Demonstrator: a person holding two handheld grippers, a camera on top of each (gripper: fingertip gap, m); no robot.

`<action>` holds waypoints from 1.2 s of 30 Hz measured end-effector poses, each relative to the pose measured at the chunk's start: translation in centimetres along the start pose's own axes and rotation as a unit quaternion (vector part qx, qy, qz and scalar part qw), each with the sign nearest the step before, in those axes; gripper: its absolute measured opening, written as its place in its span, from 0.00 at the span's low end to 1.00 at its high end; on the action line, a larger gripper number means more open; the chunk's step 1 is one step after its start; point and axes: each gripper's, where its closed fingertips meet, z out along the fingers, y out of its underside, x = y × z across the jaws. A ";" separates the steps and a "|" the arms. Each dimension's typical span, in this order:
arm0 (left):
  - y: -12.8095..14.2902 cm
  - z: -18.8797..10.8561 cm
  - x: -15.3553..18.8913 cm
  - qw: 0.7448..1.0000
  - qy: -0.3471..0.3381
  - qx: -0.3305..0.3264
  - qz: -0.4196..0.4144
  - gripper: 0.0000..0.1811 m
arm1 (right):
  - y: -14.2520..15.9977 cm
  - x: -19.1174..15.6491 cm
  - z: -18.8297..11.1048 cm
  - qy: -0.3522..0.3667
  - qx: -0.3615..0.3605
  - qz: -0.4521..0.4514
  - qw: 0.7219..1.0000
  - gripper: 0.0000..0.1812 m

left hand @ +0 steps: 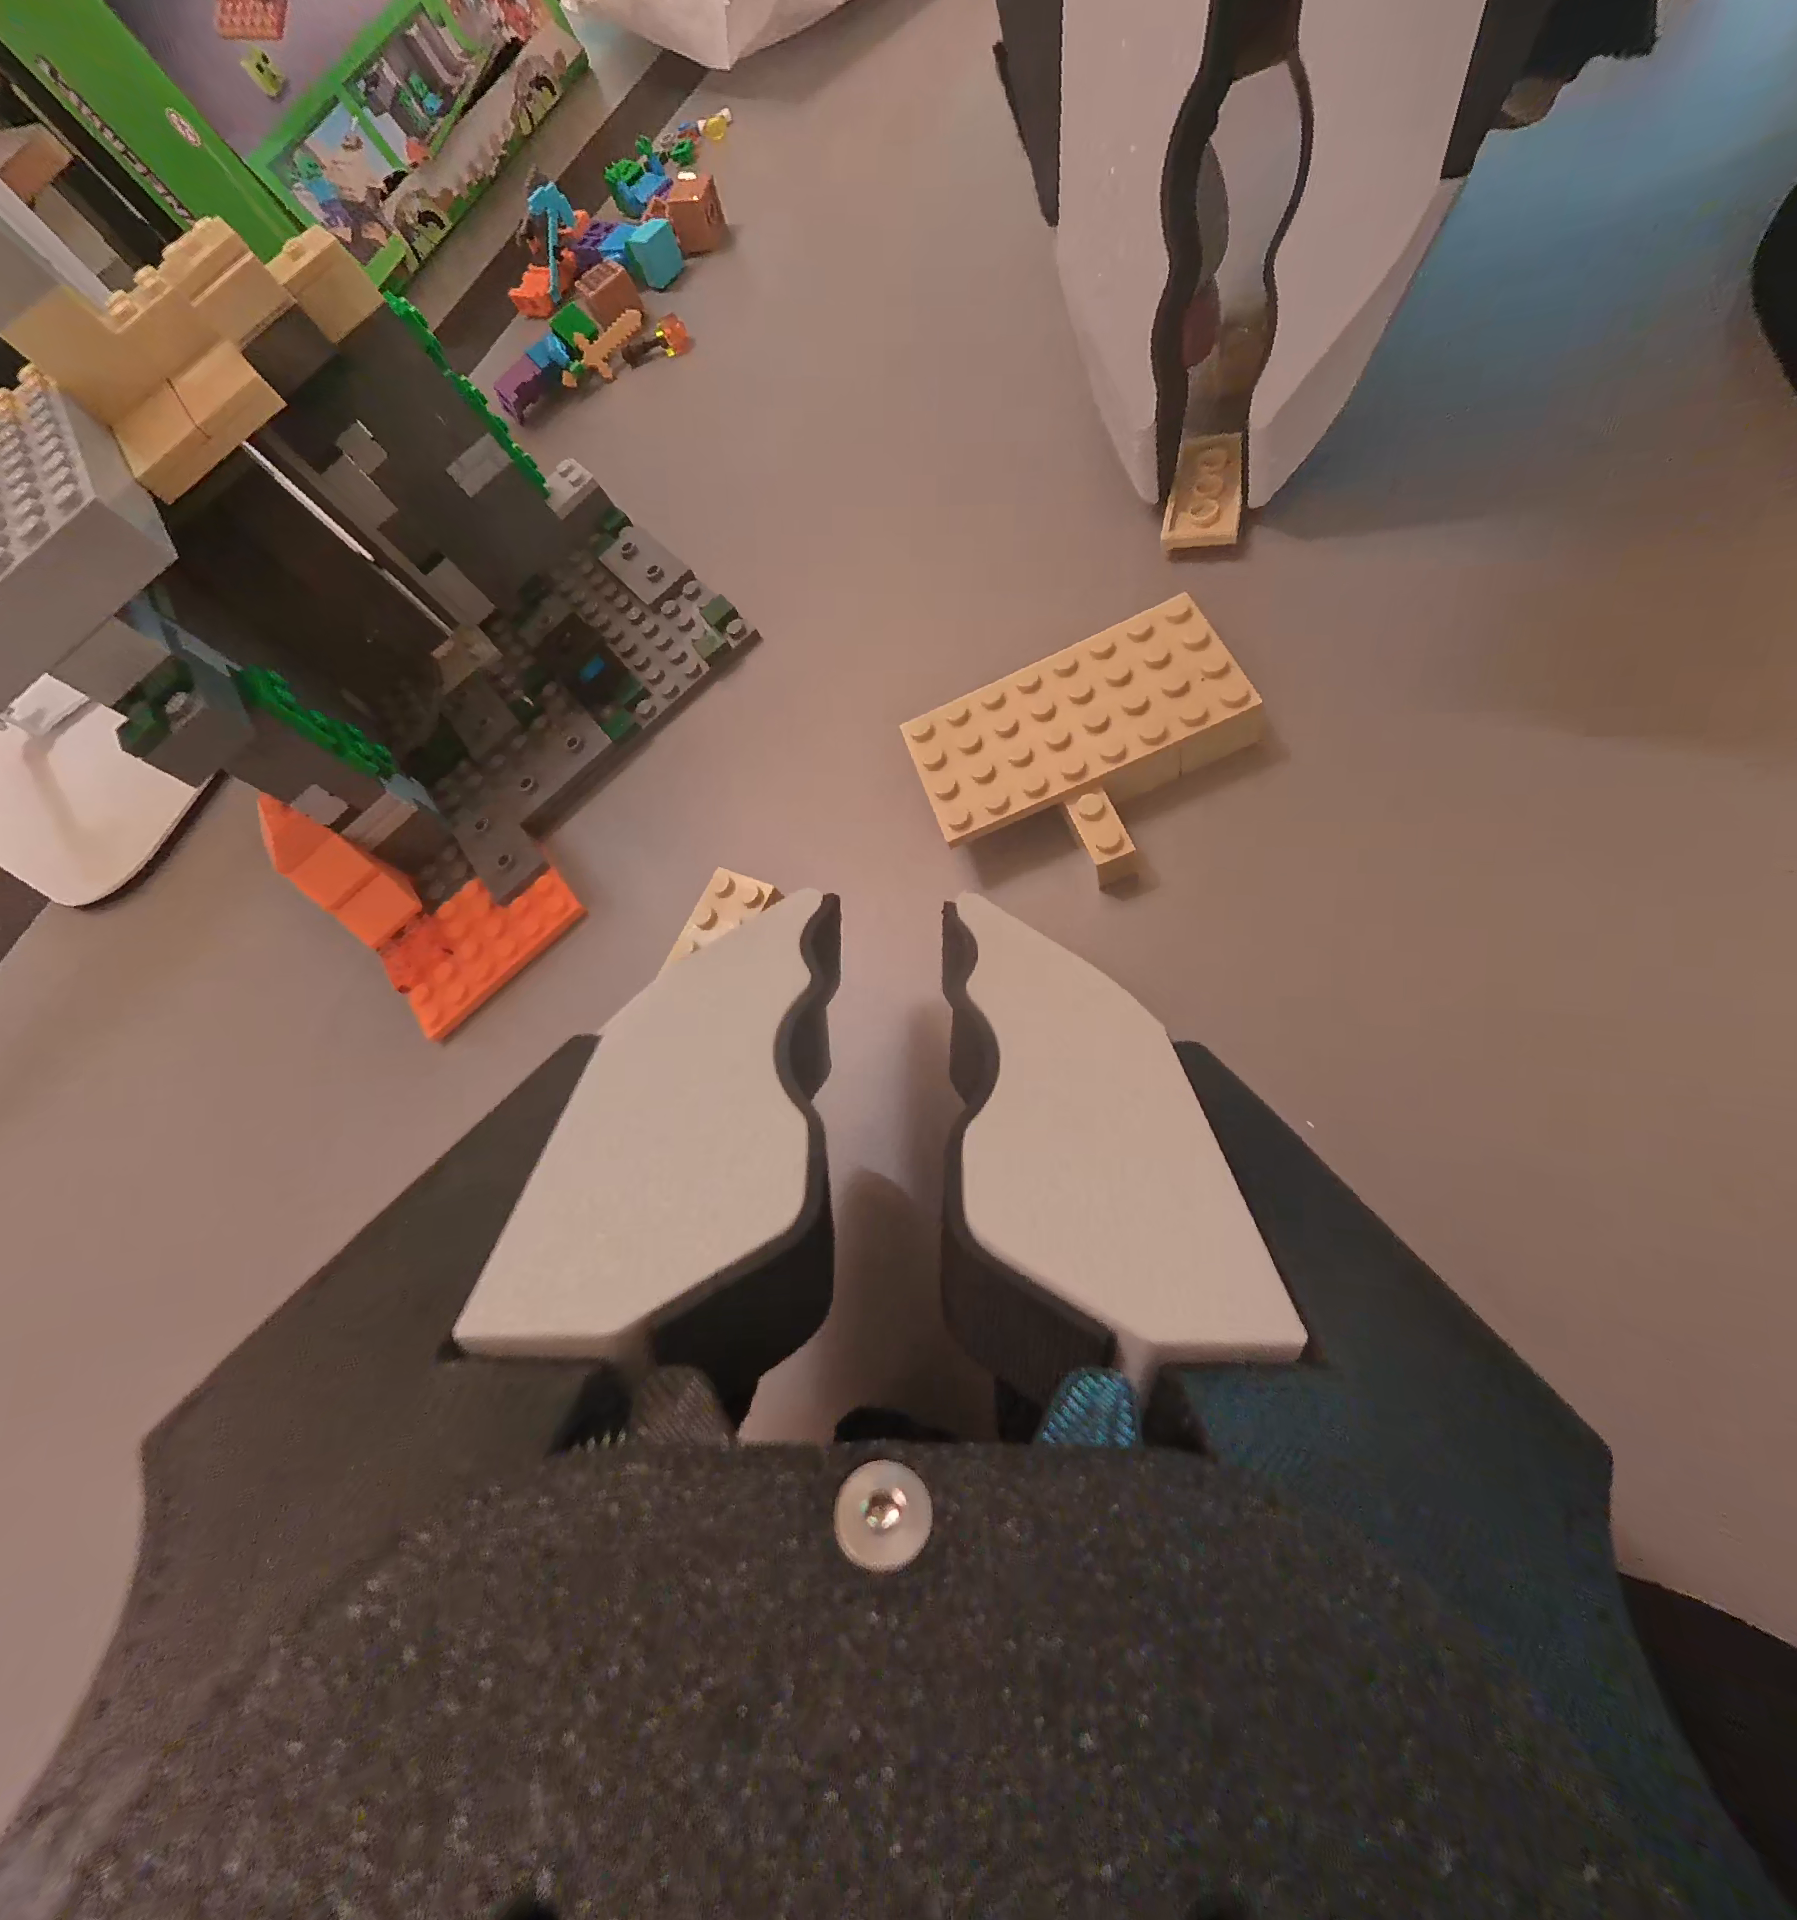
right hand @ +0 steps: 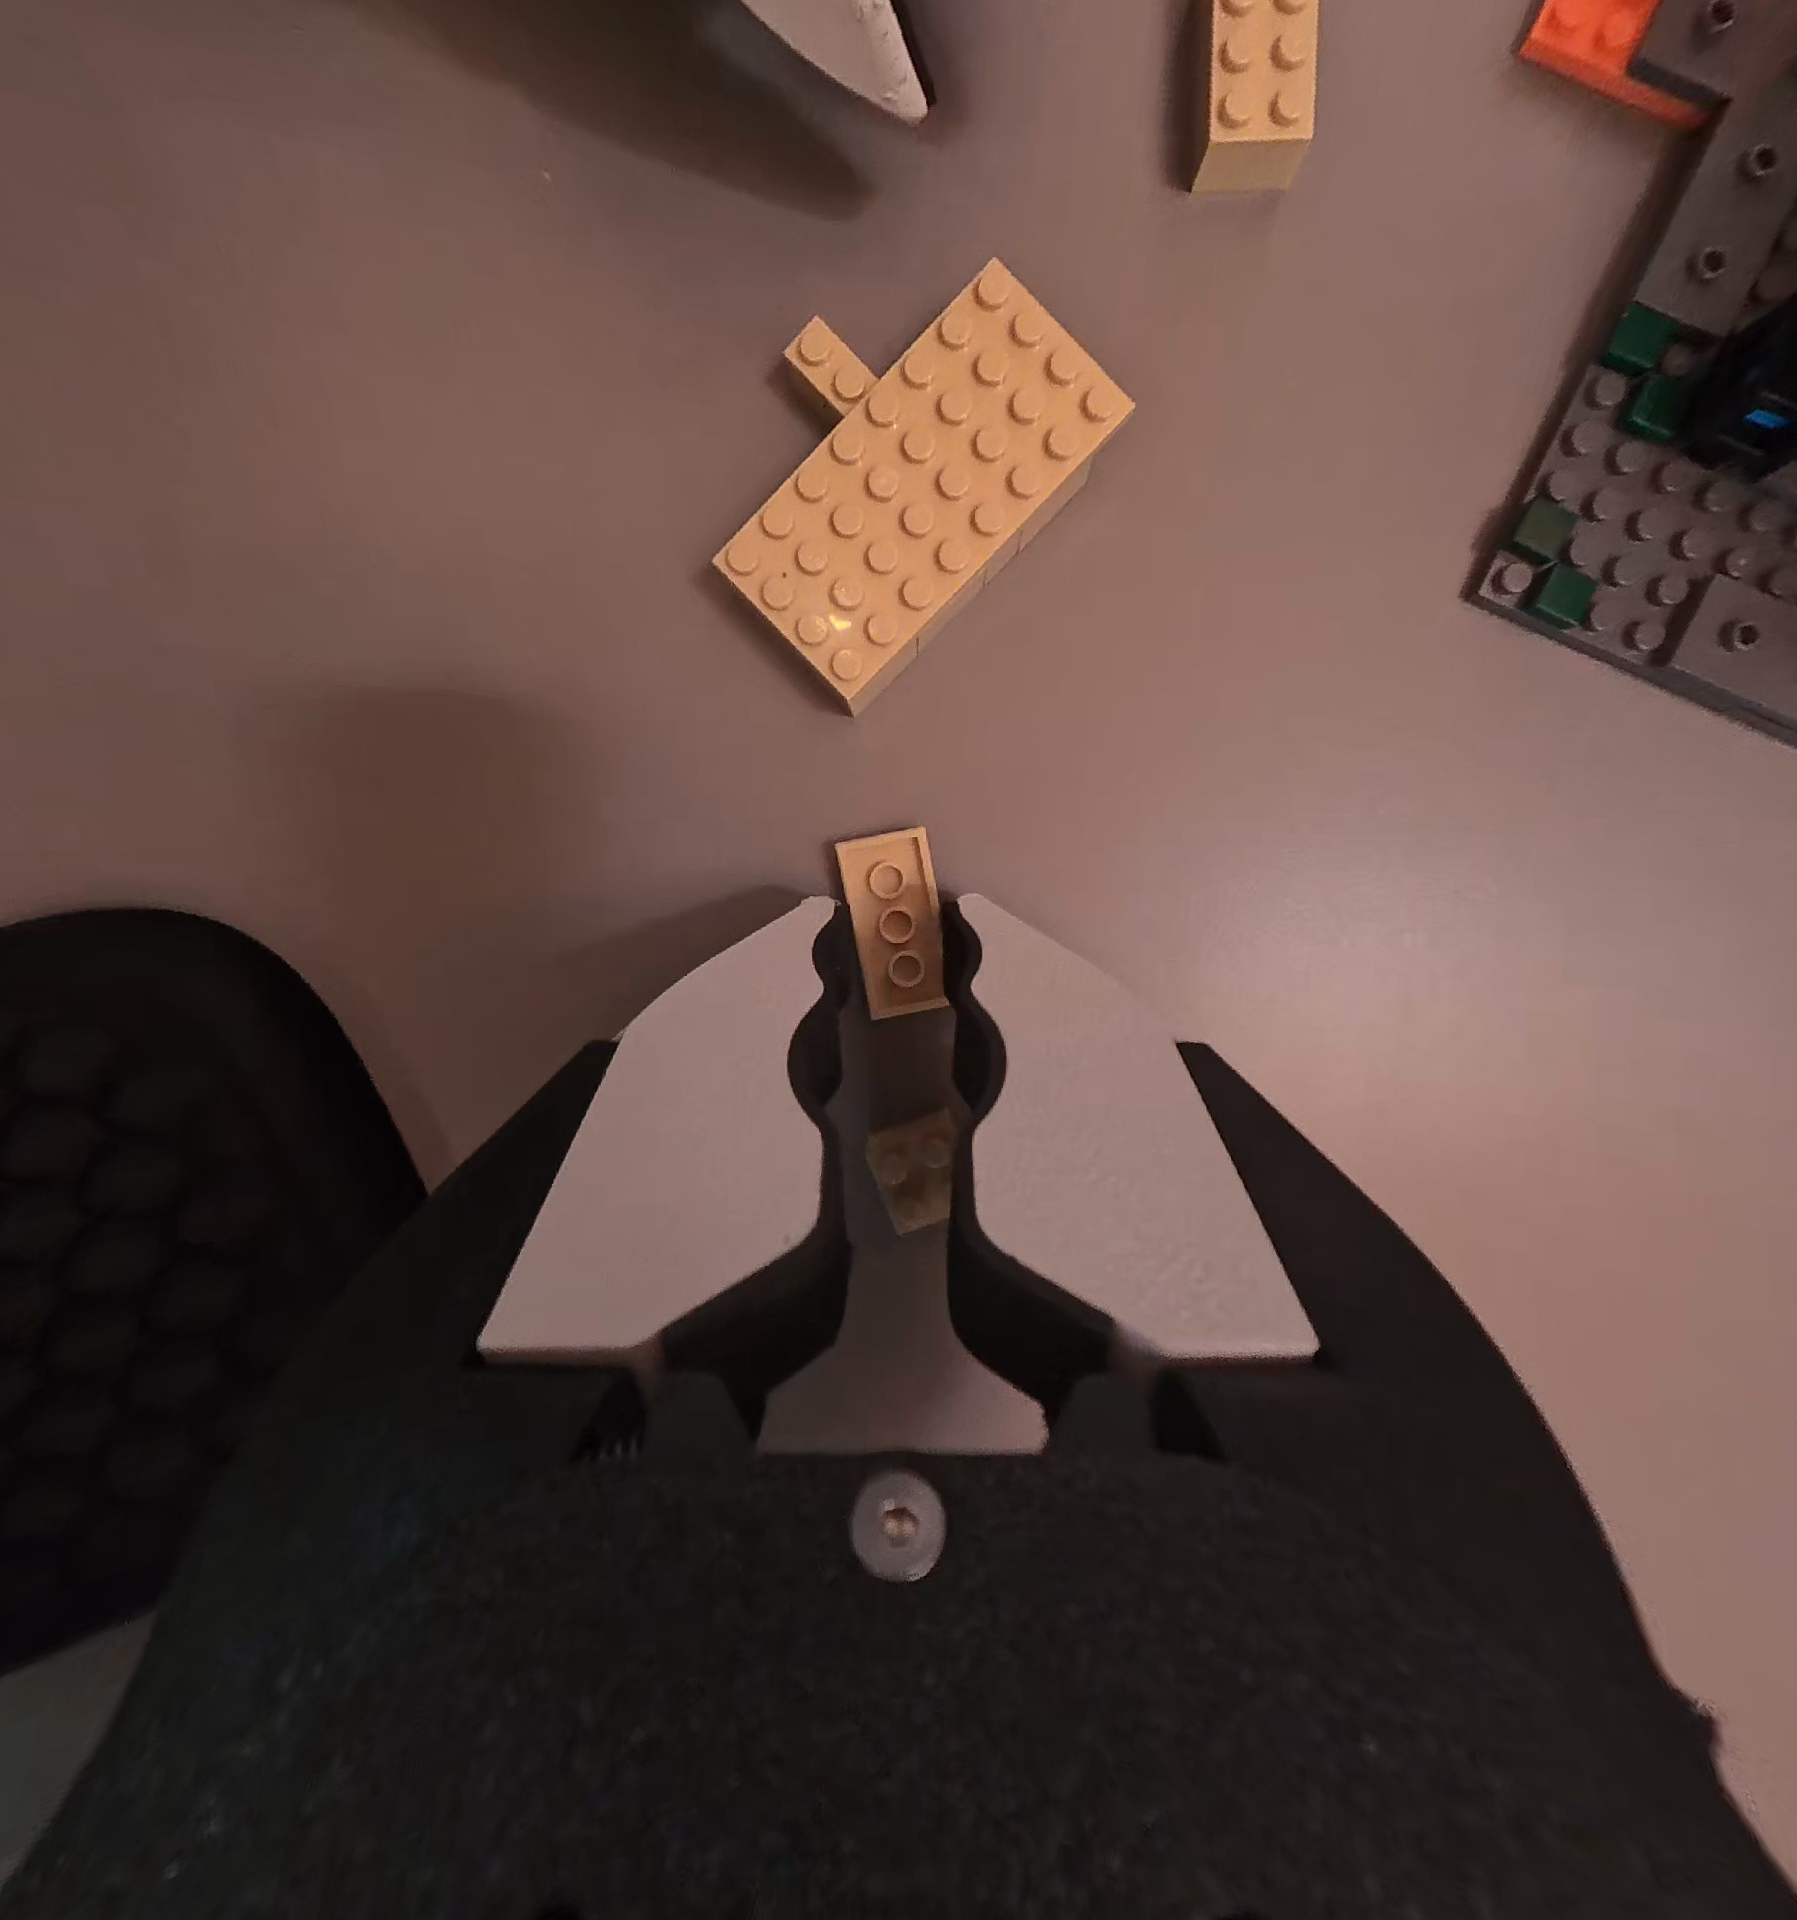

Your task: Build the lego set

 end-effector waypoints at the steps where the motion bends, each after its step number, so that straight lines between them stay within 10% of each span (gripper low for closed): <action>1: 0.0 0.0 0.0 1.000 0.000 0.000 0.000 0.10 | -0.1 0.0 -0.1 0.001 0.009 0.005 1.000 0.09; 12: 0.1 0.0 0.0 1.000 0.001 -0.002 0.001 0.10 | -0.6 2.2 -2.8 0.058 0.106 0.087 0.989 0.09; 36: 0.1 0.0 0.0 1.000 0.001 -0.003 -0.001 0.10 | 1.3 3.9 -1.8 0.109 0.063 0.126 0.984 0.10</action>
